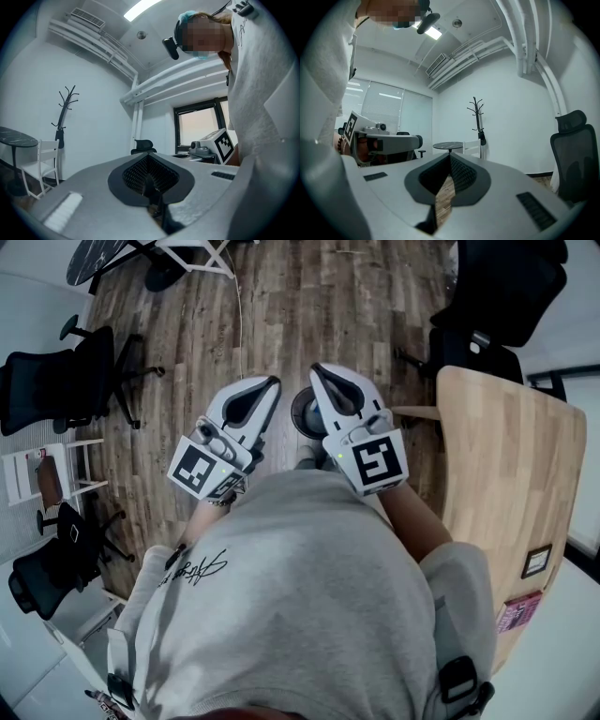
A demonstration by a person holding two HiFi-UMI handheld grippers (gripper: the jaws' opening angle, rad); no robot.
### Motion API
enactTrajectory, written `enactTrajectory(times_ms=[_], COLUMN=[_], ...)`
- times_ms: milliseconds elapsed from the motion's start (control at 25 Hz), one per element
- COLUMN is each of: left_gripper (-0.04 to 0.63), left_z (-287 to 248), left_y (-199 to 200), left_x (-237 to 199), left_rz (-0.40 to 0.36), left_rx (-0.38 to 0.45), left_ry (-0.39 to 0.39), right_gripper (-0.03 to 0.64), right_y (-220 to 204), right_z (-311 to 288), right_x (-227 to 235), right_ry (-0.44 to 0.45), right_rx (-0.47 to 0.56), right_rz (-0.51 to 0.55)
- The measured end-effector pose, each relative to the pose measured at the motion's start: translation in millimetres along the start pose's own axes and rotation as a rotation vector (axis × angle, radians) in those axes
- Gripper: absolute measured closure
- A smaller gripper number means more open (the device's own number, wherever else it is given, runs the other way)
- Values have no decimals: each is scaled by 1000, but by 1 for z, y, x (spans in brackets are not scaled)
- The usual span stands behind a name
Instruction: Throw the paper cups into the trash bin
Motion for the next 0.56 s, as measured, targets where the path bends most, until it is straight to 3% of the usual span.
enactTrajectory(times_ms=[560], left_gripper=[592], left_z=[-3], left_y=[-5], left_x=[3], left_rz=[3], left_rx=[-5], left_ry=[5], right_gripper=[607], right_y=[-7], right_z=[2], right_x=[4], right_ry=[8], right_rx=[-14], right_rz=[-9])
Point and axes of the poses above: the fingertips, and each gripper's own axes: z backward along the fingers, x to its right, y out of its top, the point moved 10 cm from there along z, backward along the fingers, and after that the axes turned 5 degrees about y, right-handed, at the moved point
